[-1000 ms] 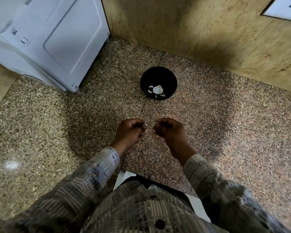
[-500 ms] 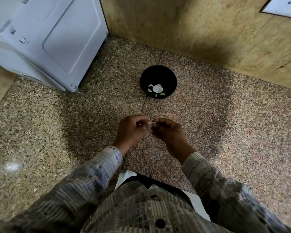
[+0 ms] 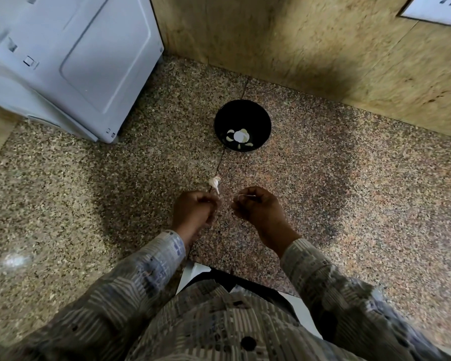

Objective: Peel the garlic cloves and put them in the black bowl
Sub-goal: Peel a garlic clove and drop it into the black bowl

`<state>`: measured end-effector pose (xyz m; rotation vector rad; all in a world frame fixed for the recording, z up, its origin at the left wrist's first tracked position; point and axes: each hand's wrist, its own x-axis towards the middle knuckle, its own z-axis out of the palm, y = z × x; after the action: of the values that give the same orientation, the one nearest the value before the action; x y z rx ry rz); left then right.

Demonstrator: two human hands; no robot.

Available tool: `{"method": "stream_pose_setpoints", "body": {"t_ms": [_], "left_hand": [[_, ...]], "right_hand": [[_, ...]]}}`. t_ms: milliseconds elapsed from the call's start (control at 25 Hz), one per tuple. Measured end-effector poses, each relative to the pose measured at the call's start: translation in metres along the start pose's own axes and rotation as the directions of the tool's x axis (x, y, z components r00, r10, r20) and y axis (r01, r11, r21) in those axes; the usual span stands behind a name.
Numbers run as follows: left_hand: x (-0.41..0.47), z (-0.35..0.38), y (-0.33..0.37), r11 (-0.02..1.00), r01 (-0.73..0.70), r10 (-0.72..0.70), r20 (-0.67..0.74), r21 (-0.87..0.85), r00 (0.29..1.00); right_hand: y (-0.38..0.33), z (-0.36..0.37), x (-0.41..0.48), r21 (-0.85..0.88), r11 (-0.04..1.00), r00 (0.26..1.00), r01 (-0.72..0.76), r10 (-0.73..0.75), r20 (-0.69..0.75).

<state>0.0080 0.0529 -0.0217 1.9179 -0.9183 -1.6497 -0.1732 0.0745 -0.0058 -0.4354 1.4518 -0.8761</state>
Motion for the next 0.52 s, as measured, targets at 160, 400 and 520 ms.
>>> {"method": "stream_pose_setpoints", "body": {"t_ms": [160,400,520], "left_hand": [[0.01,-0.019,-0.016,0.911,-0.132,0.192,-0.118,0.39,0.974],[-0.008,0.003,-0.01,0.57,-0.515,0.568,0.147,0.64,0.81],[-0.001,0.026,-0.009,0.509,-0.57,0.56,0.255,0.645,0.788]], "right_hand": [[0.006,-0.011,0.008,-0.549,0.835,0.995,0.044,-0.089,-0.055],[0.002,-0.014,0.019,-0.895,0.399,0.974,0.201,-0.181,0.138],[0.007,-0.011,0.022,-0.927,0.27,0.96,0.26,-0.179,0.217]]}}
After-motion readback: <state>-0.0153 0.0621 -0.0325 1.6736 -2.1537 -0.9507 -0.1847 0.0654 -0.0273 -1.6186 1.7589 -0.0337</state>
